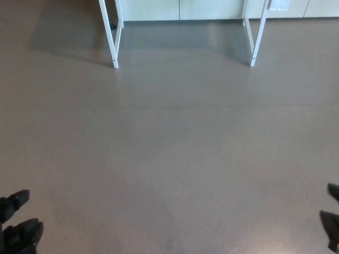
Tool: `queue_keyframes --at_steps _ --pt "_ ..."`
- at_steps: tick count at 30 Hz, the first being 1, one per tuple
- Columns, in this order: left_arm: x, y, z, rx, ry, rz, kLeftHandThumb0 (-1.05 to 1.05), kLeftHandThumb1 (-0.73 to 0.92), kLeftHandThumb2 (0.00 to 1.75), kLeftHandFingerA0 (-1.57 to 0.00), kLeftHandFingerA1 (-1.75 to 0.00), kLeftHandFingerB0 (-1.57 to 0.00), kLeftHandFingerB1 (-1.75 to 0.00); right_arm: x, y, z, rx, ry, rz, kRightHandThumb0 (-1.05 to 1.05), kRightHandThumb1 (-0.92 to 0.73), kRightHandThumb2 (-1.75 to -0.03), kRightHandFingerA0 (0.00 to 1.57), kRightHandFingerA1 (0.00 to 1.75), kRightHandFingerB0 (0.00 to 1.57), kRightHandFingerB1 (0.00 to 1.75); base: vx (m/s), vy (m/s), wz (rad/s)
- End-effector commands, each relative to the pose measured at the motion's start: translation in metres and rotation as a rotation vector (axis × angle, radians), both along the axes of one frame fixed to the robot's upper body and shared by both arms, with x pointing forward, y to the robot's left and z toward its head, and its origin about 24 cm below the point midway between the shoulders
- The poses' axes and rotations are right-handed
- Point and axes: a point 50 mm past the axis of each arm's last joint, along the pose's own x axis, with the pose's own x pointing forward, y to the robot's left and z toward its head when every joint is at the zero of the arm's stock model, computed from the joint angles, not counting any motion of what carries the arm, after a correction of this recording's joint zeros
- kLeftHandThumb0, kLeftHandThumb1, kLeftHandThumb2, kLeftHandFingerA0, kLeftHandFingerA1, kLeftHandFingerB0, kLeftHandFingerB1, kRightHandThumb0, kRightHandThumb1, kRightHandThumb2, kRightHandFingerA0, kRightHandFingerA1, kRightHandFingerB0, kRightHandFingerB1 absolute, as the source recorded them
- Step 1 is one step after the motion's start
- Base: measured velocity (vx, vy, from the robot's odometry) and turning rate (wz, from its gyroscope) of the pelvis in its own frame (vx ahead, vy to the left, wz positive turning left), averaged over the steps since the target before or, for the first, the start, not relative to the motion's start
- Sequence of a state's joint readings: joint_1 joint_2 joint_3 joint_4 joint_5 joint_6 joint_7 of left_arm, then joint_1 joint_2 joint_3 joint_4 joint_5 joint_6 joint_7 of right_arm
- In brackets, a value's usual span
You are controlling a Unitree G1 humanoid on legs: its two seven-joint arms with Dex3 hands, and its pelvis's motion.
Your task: The robot walk towards a table in front and then clicks the light switch button using the right hand's index finger
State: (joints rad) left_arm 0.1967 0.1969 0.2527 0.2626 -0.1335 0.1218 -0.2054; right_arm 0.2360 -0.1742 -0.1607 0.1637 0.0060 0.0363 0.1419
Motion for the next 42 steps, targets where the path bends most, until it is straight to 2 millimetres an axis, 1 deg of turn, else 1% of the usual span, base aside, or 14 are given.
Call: queue_keyframes --at_steps 1,4,5,6,10,13,16,18,22,25,31,32,39,42 --pt "-0.017 0.001 -0.005 -0.098 0.062 0.009 -0.08 0.74 0.64 -0.29 -0.45 -0.16 -0.36 -0.019 -0.001 -0.006 0.071 0.043 -0.005 -0.38 -0.82 -0.64 0.3 0.44 0.16 0.35 0.13 0.131 -0.15" --pt "-0.031 0.0 -0.012 -0.097 0.108 0.014 -0.08 0.72 0.63 -0.28 -0.43 -0.17 -0.36 -0.036 -0.002 -0.013 0.082 0.08 -0.014 -0.37 -0.82 -0.64 0.3 0.44 0.16 0.35 0.17 0.215 -0.2" --pt "-0.037 -0.002 -0.015 -0.097 0.126 0.02 -0.05 0.54 0.93 -0.23 -0.54 -0.12 -0.48 -0.043 -0.002 -0.015 0.084 0.096 -0.016 -0.37 -0.82 -0.64 0.29 0.45 0.16 0.36 0.22 0.354 0.53" --pt "-0.041 -0.002 -0.016 -0.098 0.137 0.024 -0.04 0.55 0.93 -0.27 -0.56 -0.12 -0.48 -0.048 -0.002 -0.017 0.085 0.106 -0.017 -0.37 -0.82 -0.64 0.29 0.44 0.16 0.36 0.37 0.488 -0.49" --pt "-0.051 -0.004 -0.02 -0.101 0.178 0.018 -0.04 0.55 0.93 -0.25 -0.55 -0.12 -0.49 -0.062 -0.002 -0.024 0.081 0.145 -0.024 -0.36 -0.81 -0.64 0.3 0.44 0.17 0.35 0.27 0.244 0.04" --pt "-0.055 -0.004 -0.023 -0.101 0.204 0.023 -0.04 0.56 0.94 -0.28 -0.56 -0.12 -0.49 -0.069 -0.001 -0.028 0.083 0.165 -0.025 -0.35 -0.82 -0.64 0.31 0.45 0.17 0.36 0.22 0.031 0.08" --pt "-0.06 -0.003 -0.026 -0.097 0.226 0.016 -0.03 0.59 0.96 -0.32 -0.58 -0.12 -0.49 -0.075 -0.001 -0.032 0.078 0.185 -0.02 -0.36 -0.81 -0.64 0.3 0.46 0.17 0.36 0.24 -0.083 0.12" --pt "-0.063 -0.002 -0.025 -0.092 0.233 0.001 -0.05 0.56 0.95 -0.31 -0.57 -0.13 -0.49 -0.078 -0.002 -0.034 0.09 0.187 -0.026 -0.36 -0.81 -0.64 0.3 0.47 0.17 0.36 0.2 -0.162 0.12" --pt "-0.069 -0.001 -0.027 -0.093 0.248 -0.031 -0.06 0.57 0.95 -0.28 -0.56 -0.11 -0.48 -0.084 -0.003 -0.038 0.085 0.199 -0.029 -0.36 -0.81 -0.63 0.29 0.48 0.16 0.37 0.36 -0.244 0.28" --pt "-0.071 -0.002 -0.028 -0.084 0.251 -0.047 -0.07 0.57 0.95 -0.28 -0.56 -0.12 -0.49 -0.088 -0.003 -0.038 0.078 0.201 -0.018 -0.37 -0.82 -0.63 0.29 0.47 0.16 0.36 0.33 -0.205 0.4" --pt "-0.071 -0.003 -0.031 -0.098 0.258 -0.04 -0.06 0.56 0.94 -0.27 -0.55 -0.14 -0.49 -0.095 -0.005 -0.038 0.084 0.203 -0.033 -0.36 -0.82 -0.63 0.3 0.46 0.16 0.36 0.31 -0.067 -0.06" --pt "-0.071 -0.003 -0.031 -0.094 0.259 -0.042 -0.06 0.56 0.94 -0.28 -0.56 -0.14 -0.49 -0.095 -0.005 -0.037 0.086 0.199 -0.032 -0.42 -0.75 -0.77 0.26 0.49 0.16 0.42 0.27 0.041 -0.23" --pt "-0.069 -0.005 -0.034 -0.066 0.277 -0.047 -0.06 0.58 0.95 -0.32 -0.57 -0.14 -0.49 -0.096 -0.005 -0.039 0.08 0.207 -0.046 -0.38 -0.76 -0.75 0.27 0.49 0.17 0.41 0.47 0.169 -0.37" --pt "-0.07 -0.004 -0.034 -0.072 0.283 -0.047 -0.05 0.59 0.96 -0.3 -0.56 -0.14 -0.49 -0.099 -0.005 -0.041 0.087 0.213 -0.053 -0.38 -0.76 -0.75 0.28 0.49 0.17 0.41 0.51 0.221 -0.14"
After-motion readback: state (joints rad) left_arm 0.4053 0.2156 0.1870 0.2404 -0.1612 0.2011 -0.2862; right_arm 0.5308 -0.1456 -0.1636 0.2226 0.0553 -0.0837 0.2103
